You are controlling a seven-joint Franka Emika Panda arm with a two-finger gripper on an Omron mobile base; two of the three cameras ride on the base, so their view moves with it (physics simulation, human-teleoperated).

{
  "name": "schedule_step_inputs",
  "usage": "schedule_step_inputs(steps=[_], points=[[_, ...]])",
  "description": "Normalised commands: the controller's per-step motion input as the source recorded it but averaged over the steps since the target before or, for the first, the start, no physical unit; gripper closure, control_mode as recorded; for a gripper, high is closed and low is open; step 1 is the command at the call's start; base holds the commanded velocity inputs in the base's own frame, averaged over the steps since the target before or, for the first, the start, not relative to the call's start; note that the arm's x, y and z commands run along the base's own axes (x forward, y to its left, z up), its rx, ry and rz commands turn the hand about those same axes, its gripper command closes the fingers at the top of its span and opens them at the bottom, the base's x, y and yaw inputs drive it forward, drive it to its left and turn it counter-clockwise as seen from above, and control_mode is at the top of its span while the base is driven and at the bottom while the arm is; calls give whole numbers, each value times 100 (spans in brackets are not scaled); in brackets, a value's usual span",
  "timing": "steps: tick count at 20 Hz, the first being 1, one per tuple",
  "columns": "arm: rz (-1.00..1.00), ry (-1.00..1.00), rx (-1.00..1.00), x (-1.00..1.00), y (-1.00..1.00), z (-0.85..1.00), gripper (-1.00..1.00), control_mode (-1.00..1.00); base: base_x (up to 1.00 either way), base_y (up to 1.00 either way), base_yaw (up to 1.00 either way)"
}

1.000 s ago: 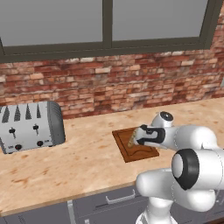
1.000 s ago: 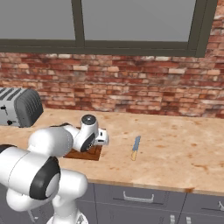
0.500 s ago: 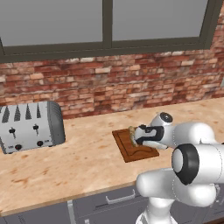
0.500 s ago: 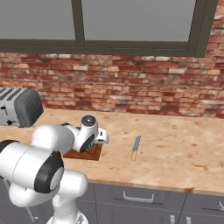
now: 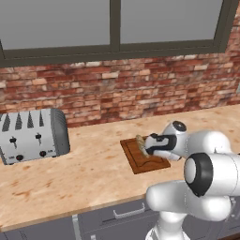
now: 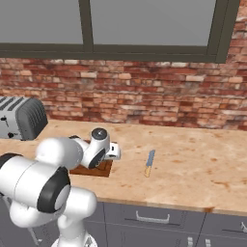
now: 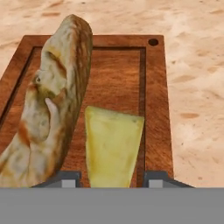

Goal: Retrieve the sausage and cheese from the fridge and place them on the cutting board on the counter.

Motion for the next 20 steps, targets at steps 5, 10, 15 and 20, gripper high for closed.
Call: schedule_step_inputs(steps=[5,10,15,20], points=[[0,-2,0,-20,0,15,-100,-100,0,0,0],[0,-2,0,-21,0,29,-100,-100,0,0,0],[0,-4,0,-25,3,41,-100,-100,0,0,0],[-3,-11,0,-56,-3,41,-100,-100,0,0,0]])
